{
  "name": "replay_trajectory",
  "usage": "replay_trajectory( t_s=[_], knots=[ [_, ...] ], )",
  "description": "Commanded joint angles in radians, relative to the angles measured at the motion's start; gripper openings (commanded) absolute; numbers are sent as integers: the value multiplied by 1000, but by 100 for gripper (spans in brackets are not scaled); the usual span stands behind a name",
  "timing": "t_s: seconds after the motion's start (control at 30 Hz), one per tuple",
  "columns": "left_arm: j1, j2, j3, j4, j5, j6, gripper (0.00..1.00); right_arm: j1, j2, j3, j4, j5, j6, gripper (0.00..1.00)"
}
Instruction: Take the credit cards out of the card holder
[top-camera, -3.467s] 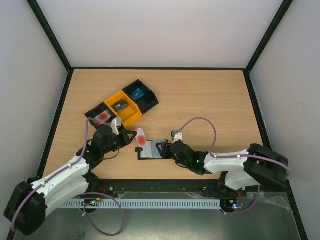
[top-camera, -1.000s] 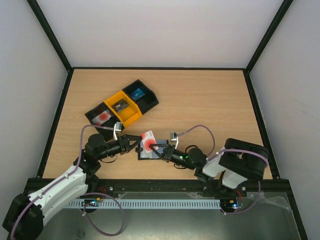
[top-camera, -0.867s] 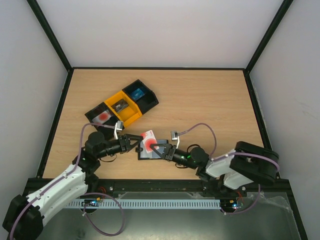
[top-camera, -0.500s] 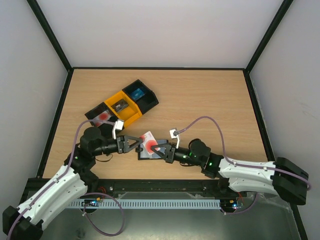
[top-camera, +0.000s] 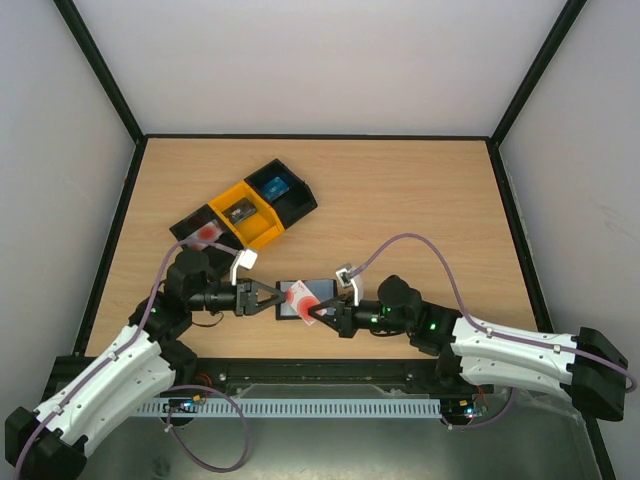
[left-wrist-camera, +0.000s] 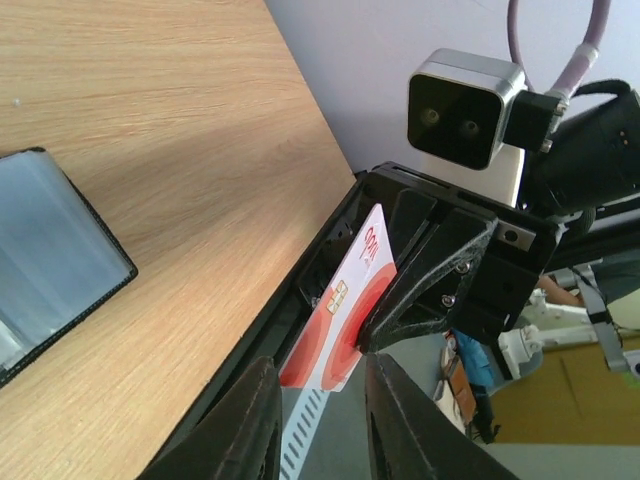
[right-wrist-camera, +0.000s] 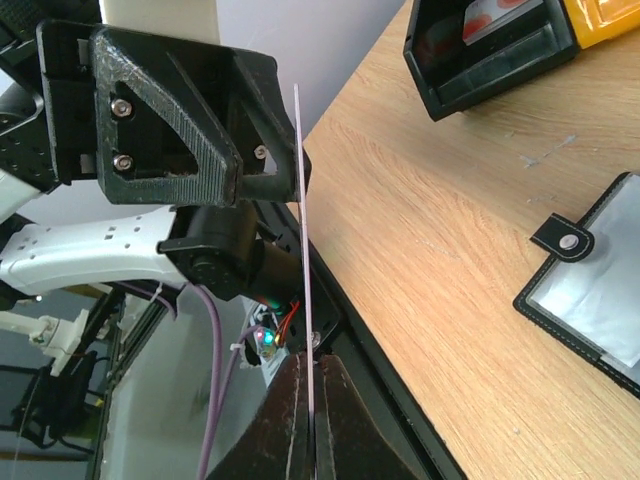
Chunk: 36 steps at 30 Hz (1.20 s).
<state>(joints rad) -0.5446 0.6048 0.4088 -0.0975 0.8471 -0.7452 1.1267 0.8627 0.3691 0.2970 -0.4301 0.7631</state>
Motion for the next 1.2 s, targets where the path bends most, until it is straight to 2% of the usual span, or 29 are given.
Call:
replay_trajectory(
  t_s=[0.0,0.2,0.37,0.53,0.67,0.83,0.93,0.97,1.03,1.17],
  knots=[
    [6,5,20,-8,48,29,26,-2,-22,34,-24,-56,-25,2],
    [5,21,14,1,58,43,35,-1,-9,24,13,-105,-11,2],
    [5,34,1,35,73,38,35,-2,-1,17,34,-118,-6,2],
    [5,50,-4,44,86,44,24,-2,-1,7,53,-104,-1,2],
    [6,50,-6,57,99,38,5,-2,5,-11,83,-102,19,2],
    [5,48,-6,67,101,30,3,-2,-4,-35,108,-59,35,4],
    [5,46,2,69,83,19,3,-2,-25,-61,133,-11,58,13],
    [5,46,7,70,75,14,3,-1,-36,-73,140,4,65,20],
    [5,48,21,59,42,11,3,-2,-62,-84,122,49,68,42],
    [8,60,50,43,-43,2,3,-2,-149,-116,91,130,74,76]
  ],
)
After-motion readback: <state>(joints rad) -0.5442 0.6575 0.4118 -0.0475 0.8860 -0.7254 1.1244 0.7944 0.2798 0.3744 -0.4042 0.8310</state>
